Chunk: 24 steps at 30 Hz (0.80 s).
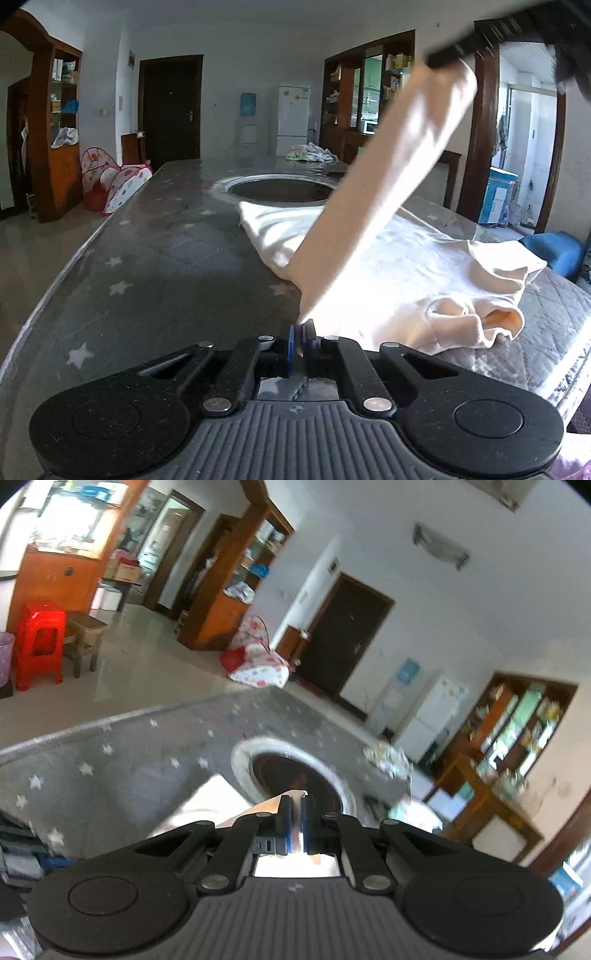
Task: Fold clothes
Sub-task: 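Lift the opposite shirt side with the right gripper, fold it over, release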
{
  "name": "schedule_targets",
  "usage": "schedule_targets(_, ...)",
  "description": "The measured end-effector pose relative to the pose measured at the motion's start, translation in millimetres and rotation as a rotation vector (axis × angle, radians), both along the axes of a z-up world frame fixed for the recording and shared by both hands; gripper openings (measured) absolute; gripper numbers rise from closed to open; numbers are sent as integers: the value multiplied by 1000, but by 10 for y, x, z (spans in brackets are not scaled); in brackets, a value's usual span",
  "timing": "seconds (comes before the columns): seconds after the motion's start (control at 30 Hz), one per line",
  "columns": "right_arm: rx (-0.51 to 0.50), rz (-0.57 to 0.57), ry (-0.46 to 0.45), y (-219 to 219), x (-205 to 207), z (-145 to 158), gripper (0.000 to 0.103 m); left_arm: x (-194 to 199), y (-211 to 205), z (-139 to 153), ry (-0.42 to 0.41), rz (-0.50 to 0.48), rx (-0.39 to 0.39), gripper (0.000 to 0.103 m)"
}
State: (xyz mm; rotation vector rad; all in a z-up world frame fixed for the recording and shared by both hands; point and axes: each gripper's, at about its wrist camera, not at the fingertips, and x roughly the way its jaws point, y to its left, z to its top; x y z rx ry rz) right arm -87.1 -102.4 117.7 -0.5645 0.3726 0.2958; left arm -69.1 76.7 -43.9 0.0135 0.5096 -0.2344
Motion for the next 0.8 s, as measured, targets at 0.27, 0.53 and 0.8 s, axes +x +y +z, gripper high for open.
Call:
schedule_targets(0.27,97,-97,177,-535,32,-668,4,-107,-28,-71,-1,43,40,3)
schedule_targets(0.53,185,-91,250,-844,-43,-1023,4,-163,-43,-89,2,125,102,3)
schedule_targets(0.8,207,-46,180,-953,23,-917,6,-209,8,-12,12,217,107,4)
